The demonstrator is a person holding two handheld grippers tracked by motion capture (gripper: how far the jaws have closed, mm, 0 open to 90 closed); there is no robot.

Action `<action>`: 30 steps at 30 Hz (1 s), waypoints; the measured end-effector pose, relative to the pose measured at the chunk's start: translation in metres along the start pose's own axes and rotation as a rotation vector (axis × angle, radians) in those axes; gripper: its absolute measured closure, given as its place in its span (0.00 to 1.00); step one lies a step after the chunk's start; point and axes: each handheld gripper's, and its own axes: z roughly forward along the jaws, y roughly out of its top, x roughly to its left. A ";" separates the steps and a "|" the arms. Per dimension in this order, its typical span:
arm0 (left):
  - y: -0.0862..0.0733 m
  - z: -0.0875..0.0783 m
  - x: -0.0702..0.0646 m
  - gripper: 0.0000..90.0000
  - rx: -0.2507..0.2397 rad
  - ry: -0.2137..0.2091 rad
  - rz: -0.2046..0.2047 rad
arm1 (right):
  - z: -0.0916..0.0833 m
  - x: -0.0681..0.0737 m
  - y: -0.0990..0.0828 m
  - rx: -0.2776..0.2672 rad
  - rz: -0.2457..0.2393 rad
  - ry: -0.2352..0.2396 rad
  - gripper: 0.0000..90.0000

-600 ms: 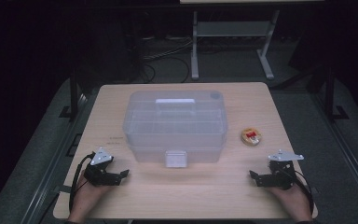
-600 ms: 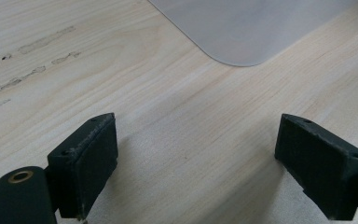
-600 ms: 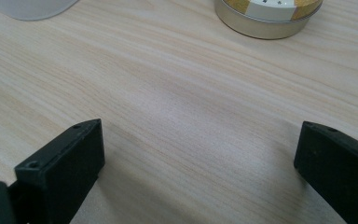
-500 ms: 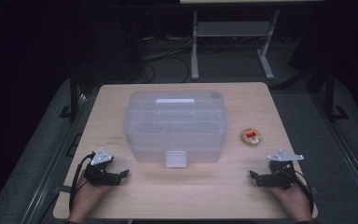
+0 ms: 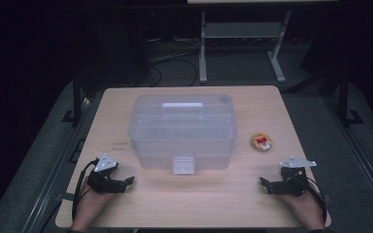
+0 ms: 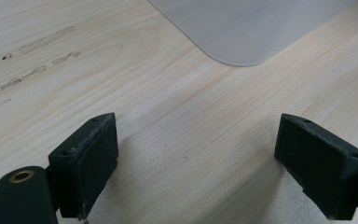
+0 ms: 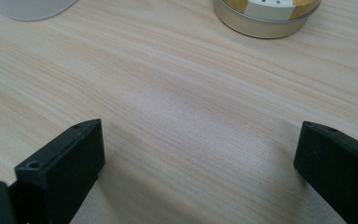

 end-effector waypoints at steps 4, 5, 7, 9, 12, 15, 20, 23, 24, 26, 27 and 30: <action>0.000 -0.001 0.000 0.16 -0.002 -0.003 0.002 | -0.001 0.001 0.000 0.006 0.006 -0.004 0.03; 0.000 -0.001 0.000 0.16 -0.002 -0.003 0.002 | -0.001 0.001 0.001 0.006 0.003 -0.004 0.05; -0.001 -0.001 0.000 0.16 -0.003 -0.004 0.003 | -0.002 0.001 0.001 0.003 0.003 -0.003 0.07; -0.001 -0.003 0.001 0.18 -0.001 -0.002 0.007 | -0.004 0.001 0.002 0.011 0.016 0.002 0.09; 0.000 -0.006 0.002 0.24 -0.002 0.004 0.001 | -0.007 0.000 0.002 0.004 0.029 0.007 0.15; 0.001 -0.010 0.004 0.29 -0.016 0.002 -0.004 | -0.009 0.000 0.003 -0.003 0.036 0.007 0.16; 0.002 -0.014 0.005 0.42 -0.025 -0.003 -0.016 | -0.012 -0.001 0.003 -0.012 0.039 0.018 0.24; 0.004 -0.019 0.006 0.51 -0.025 -0.017 -0.025 | -0.013 0.000 0.005 -0.017 0.035 0.028 0.31; 0.005 -0.020 0.006 0.54 -0.027 -0.022 -0.031 | -0.014 0.000 0.006 -0.020 0.034 0.032 0.34; 0.007 -0.022 0.006 0.60 -0.022 -0.030 -0.029 | -0.015 0.000 0.007 -0.031 0.029 0.039 0.42; 0.007 -0.022 0.006 0.65 -0.020 -0.034 -0.031 | -0.016 -0.001 0.008 -0.036 0.027 0.047 0.46; 0.010 -0.024 0.006 0.78 -0.016 -0.050 -0.031 | -0.018 -0.001 0.011 -0.044 0.026 0.055 0.58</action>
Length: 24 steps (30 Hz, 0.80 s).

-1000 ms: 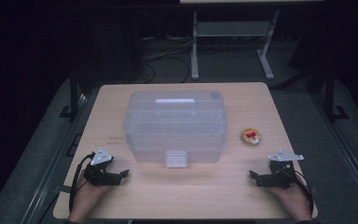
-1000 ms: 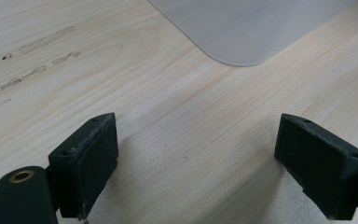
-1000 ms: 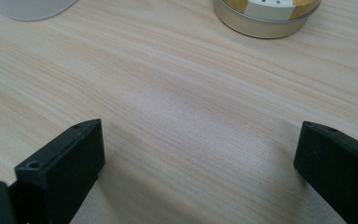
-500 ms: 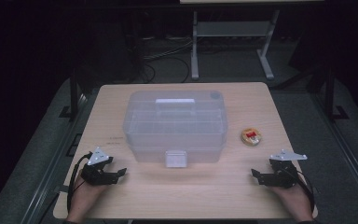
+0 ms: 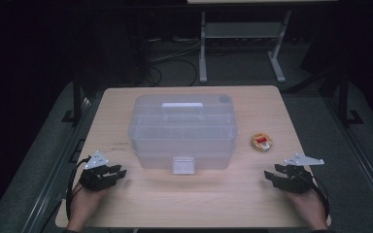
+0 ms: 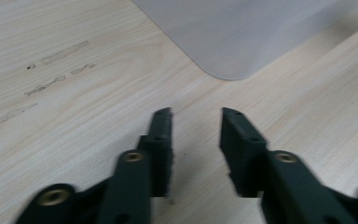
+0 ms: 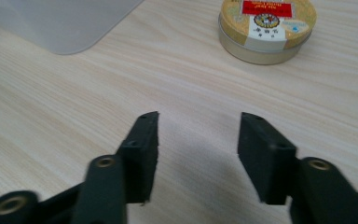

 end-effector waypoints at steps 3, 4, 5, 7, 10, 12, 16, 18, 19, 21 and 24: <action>0.002 -0.002 0.000 0.88 0.007 -0.008 0.003 | -0.001 0.000 0.002 -0.008 -0.003 0.012 0.68; 0.003 -0.002 0.001 0.96 0.006 -0.010 0.001 | -0.001 0.000 0.003 -0.004 0.000 0.019 0.76; 0.005 -0.003 0.002 1.00 0.009 -0.012 -0.003 | -0.001 0.000 0.004 -0.006 -0.006 0.021 0.80; 0.007 -0.004 0.003 1.00 0.013 -0.007 -0.007 | -0.001 0.001 0.006 -0.009 -0.011 0.024 0.89; 0.010 -0.005 0.006 1.00 0.015 -0.001 -0.018 | -0.001 0.002 0.010 -0.020 -0.018 0.027 1.00; 0.010 -0.005 0.007 1.00 0.009 0.003 -0.020 | -0.001 0.003 0.012 -0.027 -0.022 0.028 1.00; 0.015 -0.004 0.010 1.00 0.006 0.008 -0.030 | 0.001 0.008 0.022 -0.042 -0.031 0.046 1.00; 0.015 -0.004 0.011 1.00 0.001 0.007 -0.033 | 0.002 0.008 0.024 -0.041 -0.035 0.048 1.00; 0.017 -0.003 0.012 1.00 0.004 0.006 -0.035 | 0.005 0.010 0.029 -0.046 -0.038 0.057 1.00; 0.019 -0.003 0.013 1.00 -0.001 0.011 -0.037 | 0.007 0.011 0.033 -0.055 -0.042 0.061 1.00; 0.022 -0.004 0.015 1.00 -0.010 0.016 -0.037 | 0.009 0.013 0.039 -0.062 -0.053 0.067 1.00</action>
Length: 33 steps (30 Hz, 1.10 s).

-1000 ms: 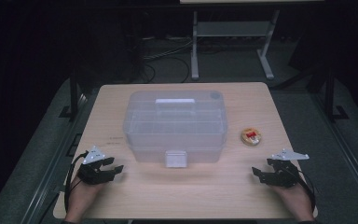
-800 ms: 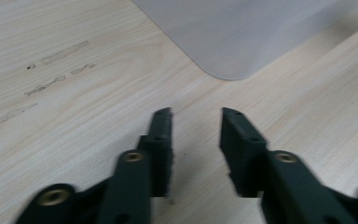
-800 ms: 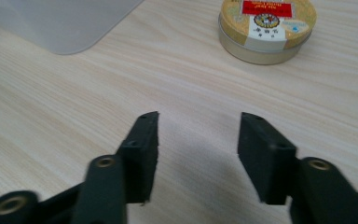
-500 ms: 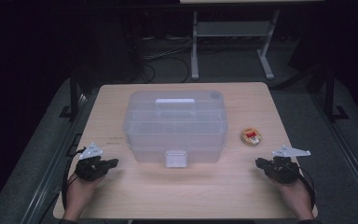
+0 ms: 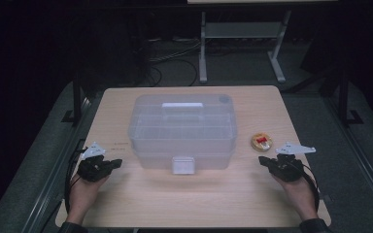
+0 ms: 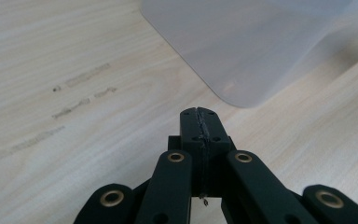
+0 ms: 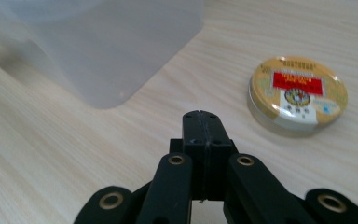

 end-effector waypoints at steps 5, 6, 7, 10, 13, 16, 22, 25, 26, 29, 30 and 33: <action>0.005 -0.001 0.003 1.00 -0.014 0.008 -0.001 | 0.003 0.001 0.009 -0.008 -0.012 0.005 1.00; 0.005 -0.001 0.004 1.00 -0.014 0.009 -0.002 | 0.004 0.001 0.010 -0.008 -0.015 0.004 1.00; 0.006 -0.001 0.004 1.00 -0.013 0.009 -0.007 | 0.004 0.001 0.011 -0.009 -0.014 0.002 1.00; 0.009 -0.002 0.005 1.00 -0.013 0.017 -0.001 | 0.006 0.000 0.015 -0.017 -0.016 0.006 1.00; 0.014 -0.002 0.006 1.00 -0.021 0.027 0.002 | 0.008 -0.001 0.019 -0.015 -0.020 0.009 1.00; 0.018 0.000 0.007 1.00 -0.033 0.027 -0.006 | 0.009 -0.002 0.023 -0.018 -0.025 0.010 1.00; 0.025 0.005 0.006 1.00 -0.030 0.035 -0.009 | 0.016 -0.003 0.033 -0.024 -0.038 0.014 1.00; 0.029 0.007 0.007 1.00 -0.030 0.041 -0.008 | 0.018 -0.003 0.039 -0.032 -0.041 0.016 1.00; 0.029 0.007 0.007 1.00 -0.030 0.041 -0.008 | 0.019 -0.003 0.040 -0.040 -0.042 0.015 1.00; 0.034 0.011 0.007 1.00 -0.032 0.042 -0.012 | 0.023 -0.003 0.046 -0.037 -0.044 0.019 1.00; 0.036 0.012 0.008 1.00 -0.028 0.047 -0.005 | 0.024 -0.004 0.048 -0.040 -0.048 0.021 1.00; 0.042 0.014 0.008 1.00 -0.041 0.054 -0.008 | 0.027 -0.004 0.055 -0.063 -0.047 0.022 1.00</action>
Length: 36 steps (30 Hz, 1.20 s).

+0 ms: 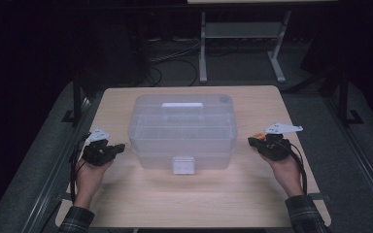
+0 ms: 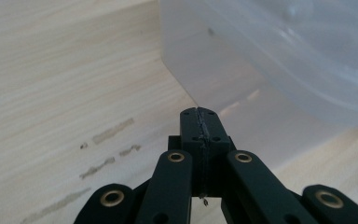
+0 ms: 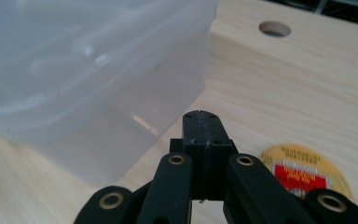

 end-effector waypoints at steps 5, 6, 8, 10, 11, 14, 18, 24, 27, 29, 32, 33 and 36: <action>0.005 0.003 0.002 1.00 -0.014 0.006 -0.002 | 0.007 0.000 0.009 0.003 -0.004 0.001 1.00; 0.007 0.007 0.003 1.00 -0.007 0.011 -0.002 | 0.009 -0.001 0.013 -0.007 -0.010 -0.005 1.00; 0.009 0.009 0.005 1.00 -0.009 0.013 0.002 | 0.013 -0.002 0.017 0.003 -0.012 -0.004 1.00; 0.012 0.011 0.006 1.00 -0.008 0.021 0.004 | 0.016 -0.002 0.020 0.001 -0.012 0.004 1.00; 0.013 0.011 0.007 1.00 -0.011 0.021 0.001 | 0.017 -0.001 0.022 0.000 -0.019 0.000 1.00; 0.016 0.014 0.010 1.00 -0.026 0.033 -0.003 | 0.023 -0.002 0.028 0.001 -0.018 0.005 1.00; 0.020 0.018 0.015 1.00 -0.029 0.041 -0.002 | 0.029 -0.004 0.034 -0.009 -0.025 0.003 1.00; 0.026 0.026 0.018 1.00 -0.043 0.049 -0.010 | 0.043 -0.008 0.039 0.004 -0.019 0.017 1.00; 0.025 0.031 0.020 1.00 -0.034 0.049 -0.016 | 0.048 -0.009 0.039 0.008 -0.014 0.022 1.00; 0.024 0.032 0.020 1.00 -0.031 0.049 -0.018 | 0.049 -0.009 0.039 0.011 -0.011 0.018 1.00; 0.023 0.037 0.022 1.00 -0.025 0.045 -0.025 | 0.054 -0.012 0.037 0.023 0.001 0.023 1.00; 0.023 0.039 0.022 1.00 -0.020 0.040 -0.024 | 0.056 -0.012 0.036 0.027 0.005 0.024 1.00; 0.023 0.044 0.020 1.00 -0.014 0.033 -0.020 | 0.061 -0.010 0.033 0.046 0.008 0.031 1.00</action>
